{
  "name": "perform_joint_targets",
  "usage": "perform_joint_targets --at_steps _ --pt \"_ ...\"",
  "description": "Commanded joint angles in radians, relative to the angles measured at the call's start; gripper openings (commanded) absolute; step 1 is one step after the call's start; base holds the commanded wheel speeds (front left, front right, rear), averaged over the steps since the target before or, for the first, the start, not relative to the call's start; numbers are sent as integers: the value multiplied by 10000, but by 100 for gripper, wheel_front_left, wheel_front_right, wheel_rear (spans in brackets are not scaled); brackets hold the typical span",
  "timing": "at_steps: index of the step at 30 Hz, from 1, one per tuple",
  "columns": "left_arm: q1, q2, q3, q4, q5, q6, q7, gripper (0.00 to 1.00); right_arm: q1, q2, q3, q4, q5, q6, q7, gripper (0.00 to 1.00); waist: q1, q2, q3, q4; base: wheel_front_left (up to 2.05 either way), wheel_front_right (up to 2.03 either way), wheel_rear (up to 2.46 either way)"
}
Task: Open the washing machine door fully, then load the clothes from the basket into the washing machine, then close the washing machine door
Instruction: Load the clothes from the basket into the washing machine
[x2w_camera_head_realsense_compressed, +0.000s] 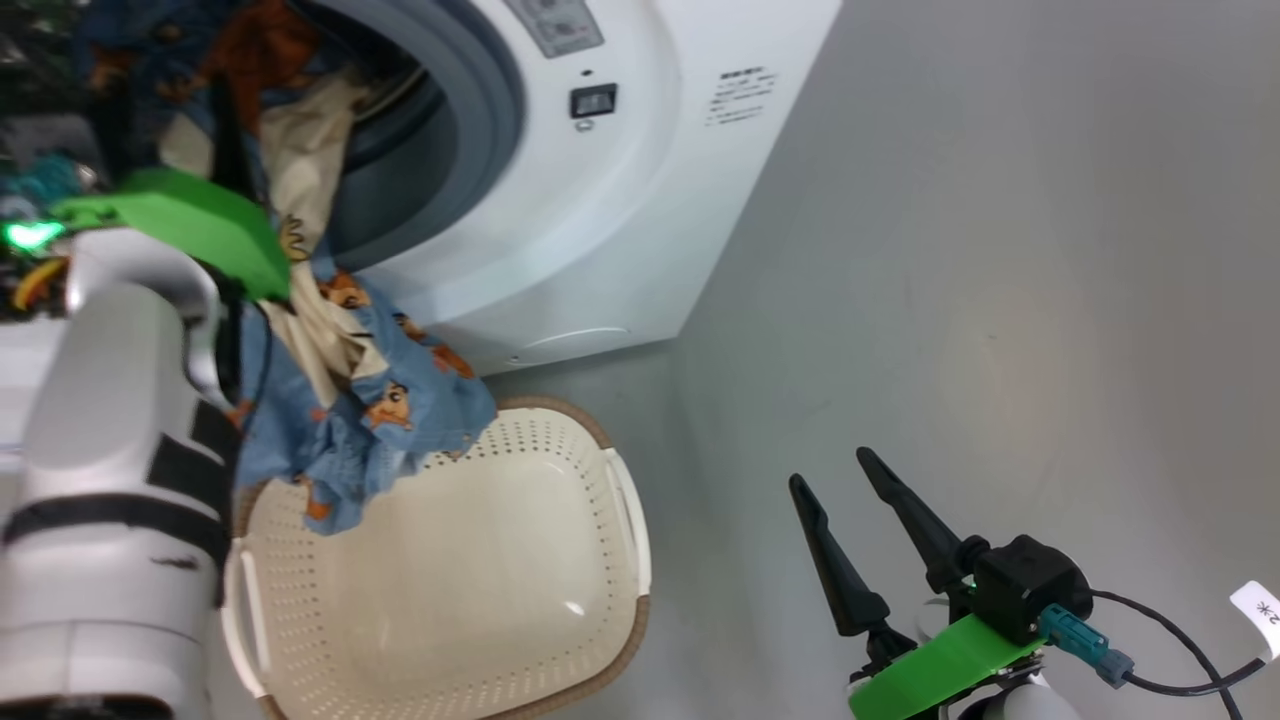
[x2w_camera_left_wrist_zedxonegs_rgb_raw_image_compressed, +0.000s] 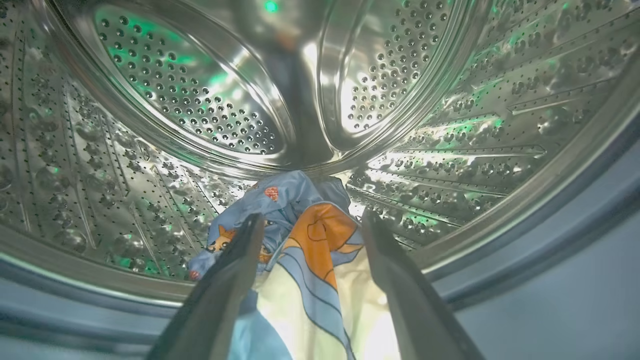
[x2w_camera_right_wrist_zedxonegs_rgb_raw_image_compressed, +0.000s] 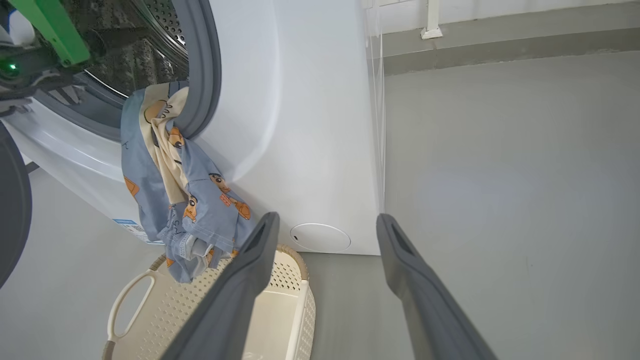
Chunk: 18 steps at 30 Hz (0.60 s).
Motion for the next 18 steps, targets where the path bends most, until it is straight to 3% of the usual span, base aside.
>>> perform_joint_targets --at_steps 1,8,18 --pt "331 198 133 -563 -166 26 -64 100 169 -1 95 -216 -150 25 -49 100 0 0 -290 398 0 0 0" --pt "1470 -174 -46 -1838 -169 -134 -64 100 216 -1 -151 -289 -268 25 -49 100 0 0 -407 930 0 0 0" --pt "4220 -473 -424 -4700 -388 -243 -64 100 240 -1 -615 -346 -463 25 -49 100 0 0 -477 1595 0 0 0"
